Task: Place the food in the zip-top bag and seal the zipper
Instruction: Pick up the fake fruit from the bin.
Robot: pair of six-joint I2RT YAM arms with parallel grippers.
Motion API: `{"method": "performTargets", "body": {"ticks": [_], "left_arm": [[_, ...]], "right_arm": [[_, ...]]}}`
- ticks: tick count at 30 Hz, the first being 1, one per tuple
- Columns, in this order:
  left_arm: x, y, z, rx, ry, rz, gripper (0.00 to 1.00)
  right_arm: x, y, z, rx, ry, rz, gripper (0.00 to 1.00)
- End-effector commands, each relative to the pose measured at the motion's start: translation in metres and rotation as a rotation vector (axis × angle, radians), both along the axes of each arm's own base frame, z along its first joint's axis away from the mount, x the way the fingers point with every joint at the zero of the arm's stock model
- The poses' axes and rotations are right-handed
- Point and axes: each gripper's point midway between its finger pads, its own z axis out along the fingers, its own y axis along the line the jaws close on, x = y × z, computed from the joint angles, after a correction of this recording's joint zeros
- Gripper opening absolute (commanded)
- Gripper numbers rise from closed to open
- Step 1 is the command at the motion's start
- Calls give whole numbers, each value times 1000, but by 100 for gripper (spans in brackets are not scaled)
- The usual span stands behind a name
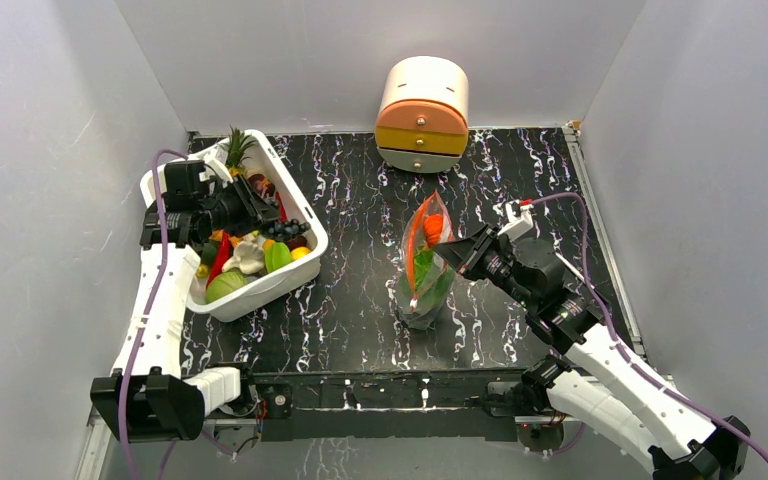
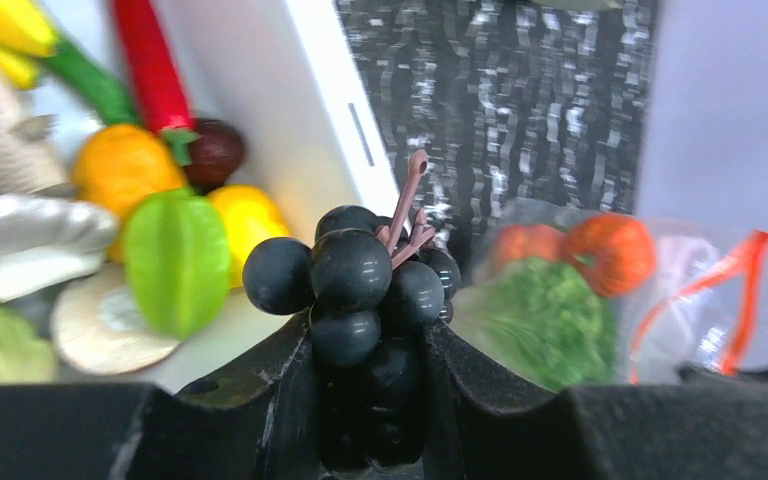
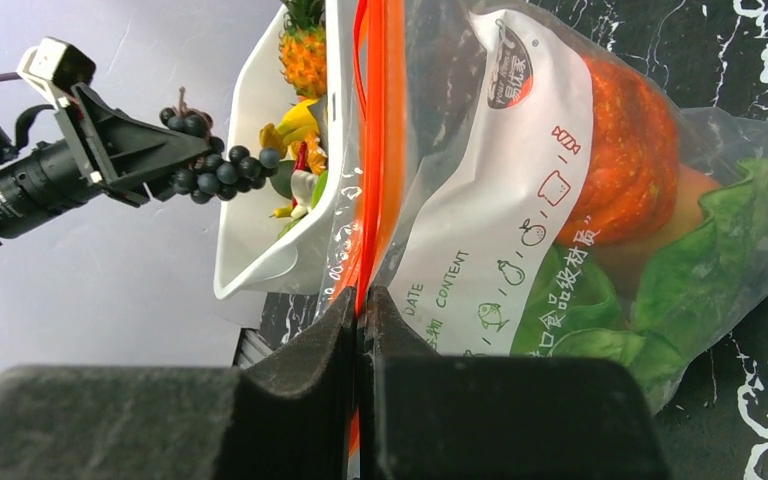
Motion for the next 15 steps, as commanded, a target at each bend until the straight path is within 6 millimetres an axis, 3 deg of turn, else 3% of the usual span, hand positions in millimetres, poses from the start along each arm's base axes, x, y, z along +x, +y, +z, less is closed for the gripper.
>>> {"method": "performTargets", "body": {"ticks": [1,5,15], "left_arm": [[-10,-45,41,-233,-114,-150,21],[-16,-68,53,-321,-156,-212,21],[-49,-163,93,-439,-240,-587,23]], "right_arm": [[3,3,23,28,-57,12,0],[2,3,24,30,-54,11,0],[2,10,30,17,-79,55,0]]}}
